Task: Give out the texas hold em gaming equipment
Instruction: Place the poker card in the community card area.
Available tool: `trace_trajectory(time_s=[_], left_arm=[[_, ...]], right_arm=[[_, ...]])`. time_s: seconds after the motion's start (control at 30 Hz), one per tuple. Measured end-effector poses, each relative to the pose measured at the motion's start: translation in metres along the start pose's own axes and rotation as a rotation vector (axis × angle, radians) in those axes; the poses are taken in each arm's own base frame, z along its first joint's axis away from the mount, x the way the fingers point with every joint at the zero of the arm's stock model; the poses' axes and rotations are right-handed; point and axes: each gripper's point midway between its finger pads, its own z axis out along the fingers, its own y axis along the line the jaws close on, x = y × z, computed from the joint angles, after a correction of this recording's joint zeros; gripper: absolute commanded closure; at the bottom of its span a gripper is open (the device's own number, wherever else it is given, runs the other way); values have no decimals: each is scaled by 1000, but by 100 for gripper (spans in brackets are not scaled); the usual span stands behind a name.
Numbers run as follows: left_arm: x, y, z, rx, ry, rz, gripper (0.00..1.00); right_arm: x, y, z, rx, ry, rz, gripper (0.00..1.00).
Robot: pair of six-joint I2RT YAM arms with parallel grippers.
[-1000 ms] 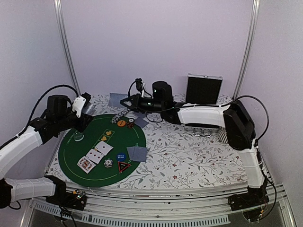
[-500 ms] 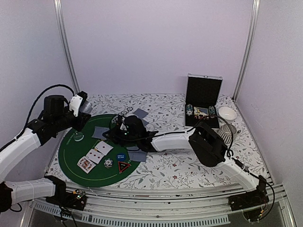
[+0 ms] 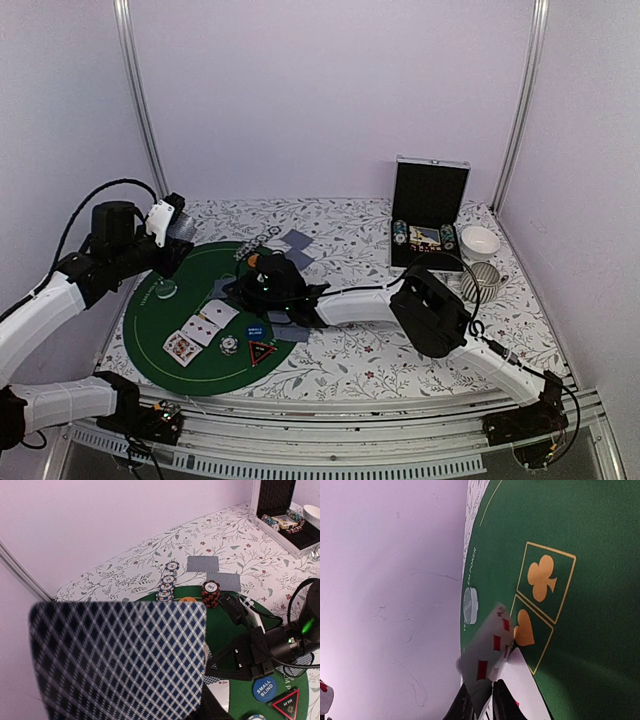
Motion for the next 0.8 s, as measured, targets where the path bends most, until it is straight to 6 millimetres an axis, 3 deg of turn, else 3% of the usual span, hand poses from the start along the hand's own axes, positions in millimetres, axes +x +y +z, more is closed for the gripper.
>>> trace_trajectory(time_s=[0.13,0.33,0.43,0.5,0.6,0.63,0.8], left_arm=[[0,-1,0,8,-2,-1,63],[0,-3,0,17,-4,-1,63],[0,-3,0,21,-5,-1,63],[0,-4,0,22,-4,-1,63],[0,-5,0,28,-5,0,63],[0,-5,0,30,-6,-1,63],[0,-7,0,38,-7,0,63]], right_arm=[[-1,-3,0,9,-6,9,67],[-1,-15,-1,36,-14,1,57],[-1,-23,-5,60,-22,-12,43],[-2,-16,-10,60,-28,-31,35],[-4,-1,-19,52,-37,-49,13],[-5,4,-21,48,-38,-49,2],[-10,34,-30,6,-51,-74,1]])
